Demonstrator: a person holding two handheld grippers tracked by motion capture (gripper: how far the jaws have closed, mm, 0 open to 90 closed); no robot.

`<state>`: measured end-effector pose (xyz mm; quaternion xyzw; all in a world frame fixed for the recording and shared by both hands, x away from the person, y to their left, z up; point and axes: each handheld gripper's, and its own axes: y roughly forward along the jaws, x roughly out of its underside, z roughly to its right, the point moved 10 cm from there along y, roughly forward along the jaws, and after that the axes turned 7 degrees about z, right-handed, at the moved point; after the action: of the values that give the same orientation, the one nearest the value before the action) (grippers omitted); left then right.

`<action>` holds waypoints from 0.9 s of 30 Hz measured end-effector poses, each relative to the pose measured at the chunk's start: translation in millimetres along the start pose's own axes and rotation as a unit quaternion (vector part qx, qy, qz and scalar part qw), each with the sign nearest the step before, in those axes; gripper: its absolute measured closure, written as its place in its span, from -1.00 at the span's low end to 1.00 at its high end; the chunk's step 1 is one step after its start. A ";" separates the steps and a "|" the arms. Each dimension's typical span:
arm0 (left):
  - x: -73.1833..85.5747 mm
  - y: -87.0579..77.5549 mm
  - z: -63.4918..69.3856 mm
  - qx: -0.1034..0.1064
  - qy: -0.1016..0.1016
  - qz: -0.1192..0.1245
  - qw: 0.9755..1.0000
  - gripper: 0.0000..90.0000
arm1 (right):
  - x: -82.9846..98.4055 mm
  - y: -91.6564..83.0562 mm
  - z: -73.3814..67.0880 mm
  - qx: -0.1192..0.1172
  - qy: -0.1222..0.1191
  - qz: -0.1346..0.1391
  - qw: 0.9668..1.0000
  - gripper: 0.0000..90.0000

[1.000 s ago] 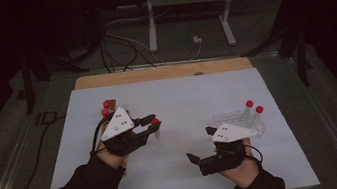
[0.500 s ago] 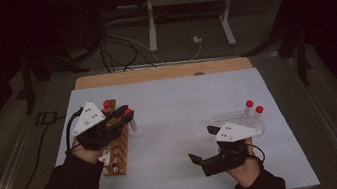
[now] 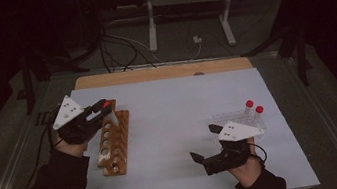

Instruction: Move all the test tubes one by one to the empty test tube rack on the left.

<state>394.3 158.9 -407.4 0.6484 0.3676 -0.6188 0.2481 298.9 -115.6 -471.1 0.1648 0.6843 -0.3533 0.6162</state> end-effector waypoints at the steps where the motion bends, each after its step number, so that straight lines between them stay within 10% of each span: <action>1: 1.7 -0.4 -3.8 -0.007 0.001 -0.001 1.000 0.60 | -0.2 -0.2 0.2 0.000 0.000 0.001 1.000 -1.00; 12: 22.1 0.9 -30.7 -0.049 -0.009 -0.015 0.999 0.60 | 0.8 0.2 0.5 0.000 -0.001 -0.001 1.000 -1.00; 27: 56.4 11.5 -28.6 -0.048 -0.016 -0.050 0.997 0.60 | 2.6 1.1 0.5 -0.002 -0.001 -0.003 1.000 -1.00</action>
<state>418.9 183.7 -461.4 0.6064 0.4247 -0.6227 0.2533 299.4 -115.8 -473.9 0.1614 0.6849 -0.3542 0.6159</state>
